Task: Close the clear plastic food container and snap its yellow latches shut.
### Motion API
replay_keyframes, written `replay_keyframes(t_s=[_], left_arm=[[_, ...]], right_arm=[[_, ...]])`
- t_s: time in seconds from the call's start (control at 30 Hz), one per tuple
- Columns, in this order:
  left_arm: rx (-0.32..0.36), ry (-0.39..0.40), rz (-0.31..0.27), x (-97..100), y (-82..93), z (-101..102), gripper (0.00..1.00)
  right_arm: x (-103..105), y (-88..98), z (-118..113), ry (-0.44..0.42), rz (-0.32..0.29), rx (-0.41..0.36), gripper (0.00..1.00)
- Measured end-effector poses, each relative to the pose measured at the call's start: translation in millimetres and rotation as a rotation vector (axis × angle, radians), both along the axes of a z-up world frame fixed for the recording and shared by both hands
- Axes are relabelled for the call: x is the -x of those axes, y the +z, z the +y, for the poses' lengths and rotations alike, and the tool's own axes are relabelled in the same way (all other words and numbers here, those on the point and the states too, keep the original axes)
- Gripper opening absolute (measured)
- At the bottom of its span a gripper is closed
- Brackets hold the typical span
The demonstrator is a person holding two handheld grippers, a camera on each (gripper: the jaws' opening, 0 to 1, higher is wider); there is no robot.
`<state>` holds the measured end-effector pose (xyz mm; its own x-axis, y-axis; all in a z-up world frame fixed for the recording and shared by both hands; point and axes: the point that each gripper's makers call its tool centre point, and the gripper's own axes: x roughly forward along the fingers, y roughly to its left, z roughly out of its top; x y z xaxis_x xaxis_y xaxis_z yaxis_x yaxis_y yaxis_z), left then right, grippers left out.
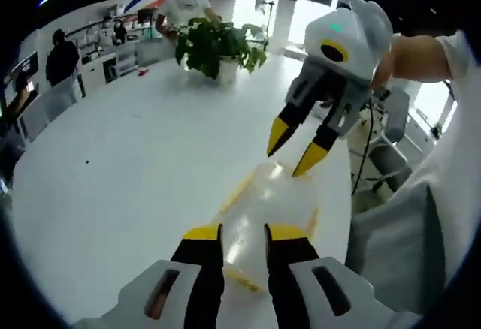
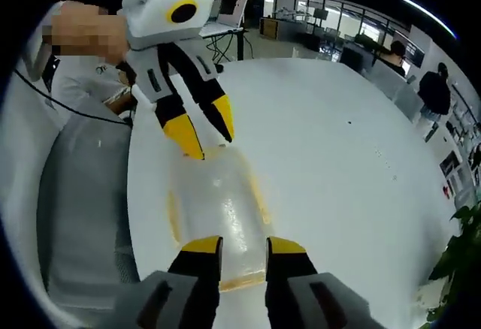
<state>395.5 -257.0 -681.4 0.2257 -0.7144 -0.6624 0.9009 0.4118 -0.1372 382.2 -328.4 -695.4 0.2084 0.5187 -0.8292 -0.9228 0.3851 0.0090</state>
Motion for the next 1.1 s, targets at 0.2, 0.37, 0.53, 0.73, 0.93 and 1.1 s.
replay_keyframes(t_s=[0.2, 0.37, 0.53, 0.73, 0.93, 1.1], left_arm=[[0.013, -0.06, -0.025, 6.4, 1.2, -8.9, 0.03], [0.012, -0.09, -0.03, 9.1, -2.5, -13.3, 0.01], [0.026, -0.259, -0.064, 33.1, -7.7, -25.8, 0.0], [-0.033, -0.349, -0.096, 48.7, -22.9, -29.9, 0.0], [-0.034, -0.379, -0.101, 51.0, -24.8, -33.0, 0.0], [-0.042, -0.4, -0.105, 54.0, -26.8, -33.5, 0.0]], right_arm=[[0.8, 3.6, 8.7, 0.024, -0.01, -0.039, 0.09], [4.2, 1.3, 17.5, 0.056, -0.014, -0.05, 0.09], [9.2, -1.6, 30.5, 0.111, -0.016, -0.073, 0.1], [8.3, -7.8, 39.6, 0.151, -0.033, -0.076, 0.09], [4.7, -14.5, 42.8, 0.182, -0.028, -0.052, 0.1], [-1.3, -17.7, 42.4, 0.177, -0.03, -0.046, 0.1]])
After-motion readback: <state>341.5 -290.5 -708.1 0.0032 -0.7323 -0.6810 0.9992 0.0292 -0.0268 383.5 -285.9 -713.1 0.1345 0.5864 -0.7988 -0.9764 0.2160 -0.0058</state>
